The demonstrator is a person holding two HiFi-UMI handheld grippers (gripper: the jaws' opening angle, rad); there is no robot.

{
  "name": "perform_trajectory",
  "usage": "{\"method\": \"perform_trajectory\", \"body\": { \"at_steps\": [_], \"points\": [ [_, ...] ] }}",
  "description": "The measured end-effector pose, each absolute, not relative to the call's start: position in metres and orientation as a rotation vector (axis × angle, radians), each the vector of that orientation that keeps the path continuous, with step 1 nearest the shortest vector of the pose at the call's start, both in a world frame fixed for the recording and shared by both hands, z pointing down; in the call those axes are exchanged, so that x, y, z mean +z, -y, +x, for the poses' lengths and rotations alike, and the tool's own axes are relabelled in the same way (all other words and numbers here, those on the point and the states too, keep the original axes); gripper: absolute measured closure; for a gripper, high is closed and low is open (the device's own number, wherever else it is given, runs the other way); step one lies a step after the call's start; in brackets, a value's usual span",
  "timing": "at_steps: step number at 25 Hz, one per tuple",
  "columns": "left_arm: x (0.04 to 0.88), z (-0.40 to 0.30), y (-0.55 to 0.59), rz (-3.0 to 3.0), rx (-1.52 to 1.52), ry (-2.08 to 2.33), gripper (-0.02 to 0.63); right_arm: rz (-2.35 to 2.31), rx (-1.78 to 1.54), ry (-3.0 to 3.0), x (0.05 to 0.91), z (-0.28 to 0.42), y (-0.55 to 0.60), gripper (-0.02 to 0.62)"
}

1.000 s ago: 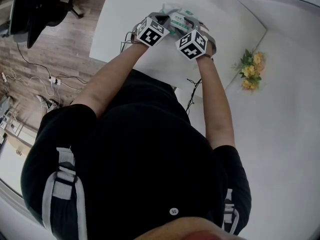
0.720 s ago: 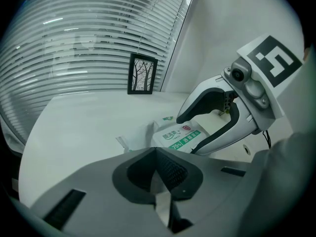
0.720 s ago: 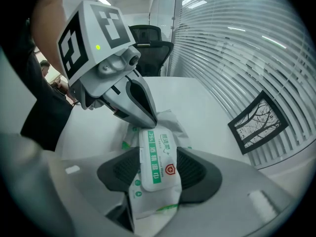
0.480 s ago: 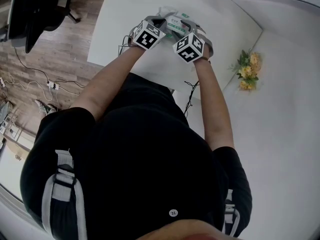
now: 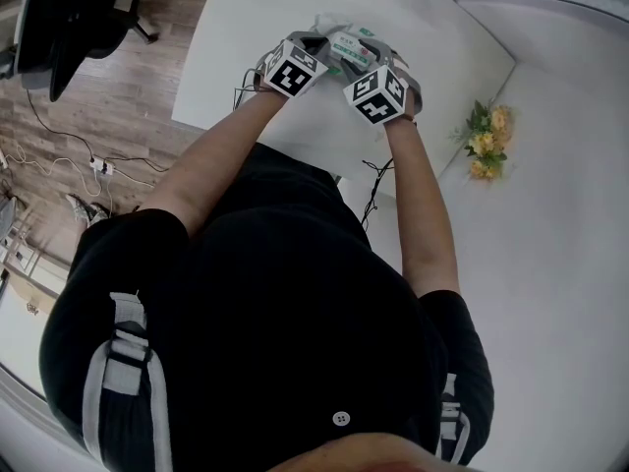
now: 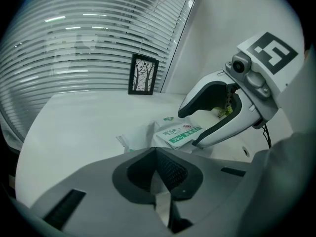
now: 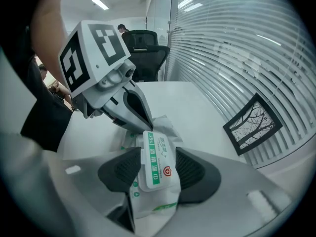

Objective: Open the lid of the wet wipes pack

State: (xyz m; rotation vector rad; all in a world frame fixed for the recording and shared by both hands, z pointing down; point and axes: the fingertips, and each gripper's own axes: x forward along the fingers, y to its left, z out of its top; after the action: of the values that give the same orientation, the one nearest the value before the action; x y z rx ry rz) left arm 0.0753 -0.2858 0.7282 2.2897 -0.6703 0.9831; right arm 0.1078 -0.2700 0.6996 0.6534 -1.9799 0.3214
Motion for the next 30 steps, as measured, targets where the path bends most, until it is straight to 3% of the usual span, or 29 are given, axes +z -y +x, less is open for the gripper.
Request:
{"method": "perform_trajectory", "body": {
  "at_steps": [30],
  "points": [
    [0.725,0.075,0.285,2.311,0.976,0.661,0.598,0.855,0.261,1.895,0.698,0.150,0.341,0.394]
  ]
}}
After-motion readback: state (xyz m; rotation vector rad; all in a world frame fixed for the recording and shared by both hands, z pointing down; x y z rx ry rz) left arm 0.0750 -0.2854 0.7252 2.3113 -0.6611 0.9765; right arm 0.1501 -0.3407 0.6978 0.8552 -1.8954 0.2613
